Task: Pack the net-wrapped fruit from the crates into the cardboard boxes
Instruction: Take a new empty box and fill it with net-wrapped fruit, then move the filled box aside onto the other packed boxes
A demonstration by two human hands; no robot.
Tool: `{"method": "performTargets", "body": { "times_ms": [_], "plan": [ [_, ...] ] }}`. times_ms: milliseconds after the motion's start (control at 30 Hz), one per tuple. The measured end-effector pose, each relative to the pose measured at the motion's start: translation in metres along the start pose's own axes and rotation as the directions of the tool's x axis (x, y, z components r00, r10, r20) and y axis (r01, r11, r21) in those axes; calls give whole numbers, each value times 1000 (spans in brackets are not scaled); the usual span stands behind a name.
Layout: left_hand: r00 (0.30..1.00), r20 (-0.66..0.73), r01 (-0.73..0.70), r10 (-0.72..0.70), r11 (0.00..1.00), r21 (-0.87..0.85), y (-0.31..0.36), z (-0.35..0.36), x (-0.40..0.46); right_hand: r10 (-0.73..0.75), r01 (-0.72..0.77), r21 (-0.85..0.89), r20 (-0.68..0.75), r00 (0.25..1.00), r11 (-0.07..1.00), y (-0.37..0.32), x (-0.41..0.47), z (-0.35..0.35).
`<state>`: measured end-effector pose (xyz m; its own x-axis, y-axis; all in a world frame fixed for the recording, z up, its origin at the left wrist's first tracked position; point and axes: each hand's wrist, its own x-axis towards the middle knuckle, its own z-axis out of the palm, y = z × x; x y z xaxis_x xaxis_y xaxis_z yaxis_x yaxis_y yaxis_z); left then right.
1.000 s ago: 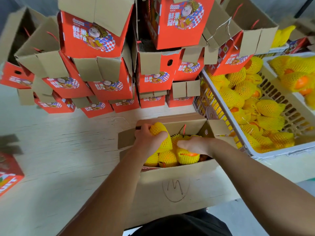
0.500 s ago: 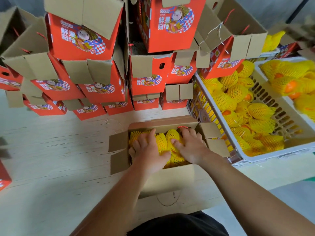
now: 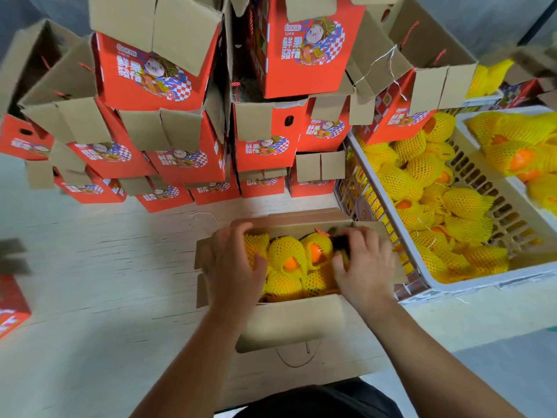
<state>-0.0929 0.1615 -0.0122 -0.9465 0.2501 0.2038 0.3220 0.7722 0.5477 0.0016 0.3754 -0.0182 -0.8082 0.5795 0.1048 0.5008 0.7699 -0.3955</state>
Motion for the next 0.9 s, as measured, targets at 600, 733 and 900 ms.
{"method": "performTargets", "body": {
  "times_ms": [600,733,900],
  "plan": [
    [845,60,512,-532,771,-378,-117,-59,-70,-35,-134,381,404,914,915,-78,3,47],
    [736,-85,560,-672,674,-482,-172,-101,-93,-187,-74,509,441,878,857,-142,-39,75],
    [662,-146,590,-735,631,-504,-243,-148,-111,-263,-17,529,450,853,848,-232,-61,111]
  ]
}}
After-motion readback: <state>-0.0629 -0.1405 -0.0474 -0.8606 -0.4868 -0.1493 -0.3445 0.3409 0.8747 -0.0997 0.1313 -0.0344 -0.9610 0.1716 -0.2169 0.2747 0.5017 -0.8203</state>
